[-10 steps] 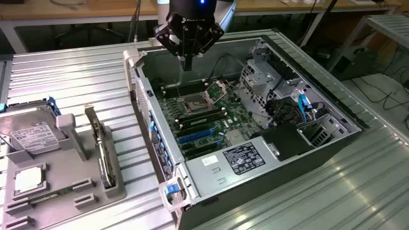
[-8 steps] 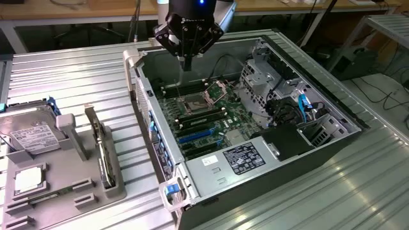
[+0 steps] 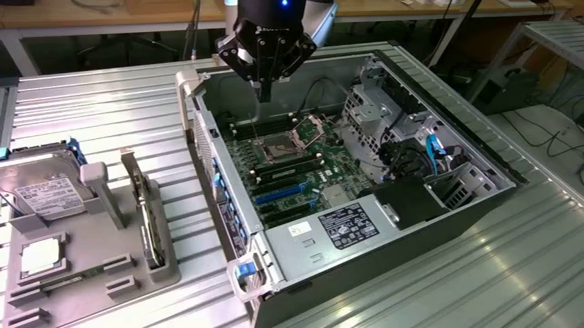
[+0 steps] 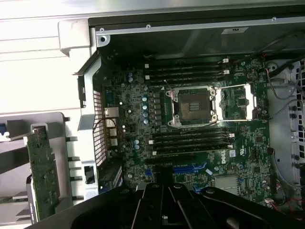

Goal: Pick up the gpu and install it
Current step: 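Reach for the gpu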

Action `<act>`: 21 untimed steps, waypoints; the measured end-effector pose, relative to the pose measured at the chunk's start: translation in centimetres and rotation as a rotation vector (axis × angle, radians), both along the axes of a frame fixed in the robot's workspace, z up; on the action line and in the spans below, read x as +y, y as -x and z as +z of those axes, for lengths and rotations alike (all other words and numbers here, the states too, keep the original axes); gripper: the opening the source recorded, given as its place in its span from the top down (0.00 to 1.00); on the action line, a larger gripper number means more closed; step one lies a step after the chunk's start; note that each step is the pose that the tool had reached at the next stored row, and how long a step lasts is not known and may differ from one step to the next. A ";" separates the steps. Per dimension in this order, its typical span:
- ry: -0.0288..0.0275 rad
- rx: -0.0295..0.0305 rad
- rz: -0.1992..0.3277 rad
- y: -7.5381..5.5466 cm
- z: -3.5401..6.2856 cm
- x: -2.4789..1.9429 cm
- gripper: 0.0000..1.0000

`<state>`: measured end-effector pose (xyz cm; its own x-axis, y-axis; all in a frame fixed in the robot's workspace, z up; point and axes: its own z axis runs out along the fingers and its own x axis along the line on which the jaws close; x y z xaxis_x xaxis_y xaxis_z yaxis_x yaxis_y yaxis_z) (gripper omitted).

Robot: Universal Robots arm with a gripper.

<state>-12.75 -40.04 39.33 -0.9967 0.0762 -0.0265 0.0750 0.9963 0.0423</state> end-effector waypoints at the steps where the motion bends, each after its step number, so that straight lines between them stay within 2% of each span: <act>1: 0.0000 0.0000 0.000 0.1 0.00 -0.01 0.89; 21: 0.0000 0.0011 0.000 0.9 0.00 -0.12 0.89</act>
<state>-13.61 -40.16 39.33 -0.9968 0.0762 -0.0254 0.0751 0.9963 0.0423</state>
